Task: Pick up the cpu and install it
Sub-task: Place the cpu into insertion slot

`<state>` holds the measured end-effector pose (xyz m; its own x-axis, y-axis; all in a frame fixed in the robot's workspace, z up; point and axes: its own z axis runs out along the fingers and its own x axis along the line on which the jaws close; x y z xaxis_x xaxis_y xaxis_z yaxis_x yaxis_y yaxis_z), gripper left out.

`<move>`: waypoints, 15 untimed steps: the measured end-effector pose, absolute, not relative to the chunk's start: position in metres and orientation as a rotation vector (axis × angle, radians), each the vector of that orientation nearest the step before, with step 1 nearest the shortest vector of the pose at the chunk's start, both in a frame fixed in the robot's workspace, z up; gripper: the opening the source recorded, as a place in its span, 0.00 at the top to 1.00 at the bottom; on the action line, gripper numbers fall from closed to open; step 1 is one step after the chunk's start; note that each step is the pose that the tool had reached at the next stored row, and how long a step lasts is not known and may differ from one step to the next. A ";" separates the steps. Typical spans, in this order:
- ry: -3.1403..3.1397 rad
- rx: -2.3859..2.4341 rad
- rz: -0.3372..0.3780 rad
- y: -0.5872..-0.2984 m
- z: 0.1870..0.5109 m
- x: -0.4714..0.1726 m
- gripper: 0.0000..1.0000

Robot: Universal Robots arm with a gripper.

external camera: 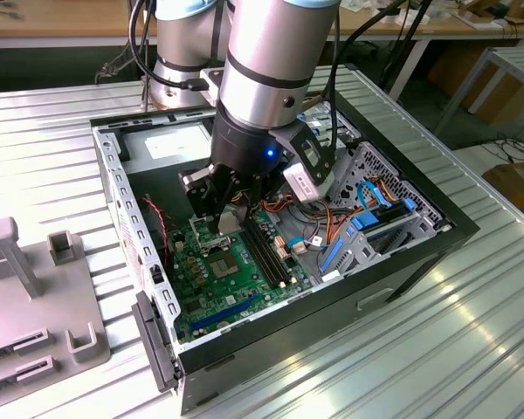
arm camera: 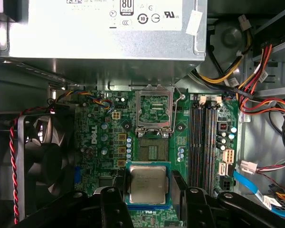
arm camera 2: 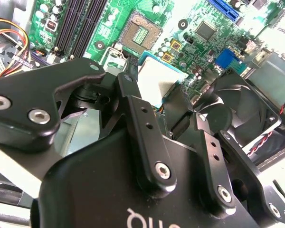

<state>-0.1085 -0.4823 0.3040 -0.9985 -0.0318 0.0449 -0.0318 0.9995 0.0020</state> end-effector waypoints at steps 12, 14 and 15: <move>-3.096 0.049 -0.002 -0.482 0.299 -0.103 0.53; -3.096 0.049 -0.002 -0.482 0.297 -0.103 0.53; -3.096 0.049 -0.002 -0.482 0.295 -0.103 0.53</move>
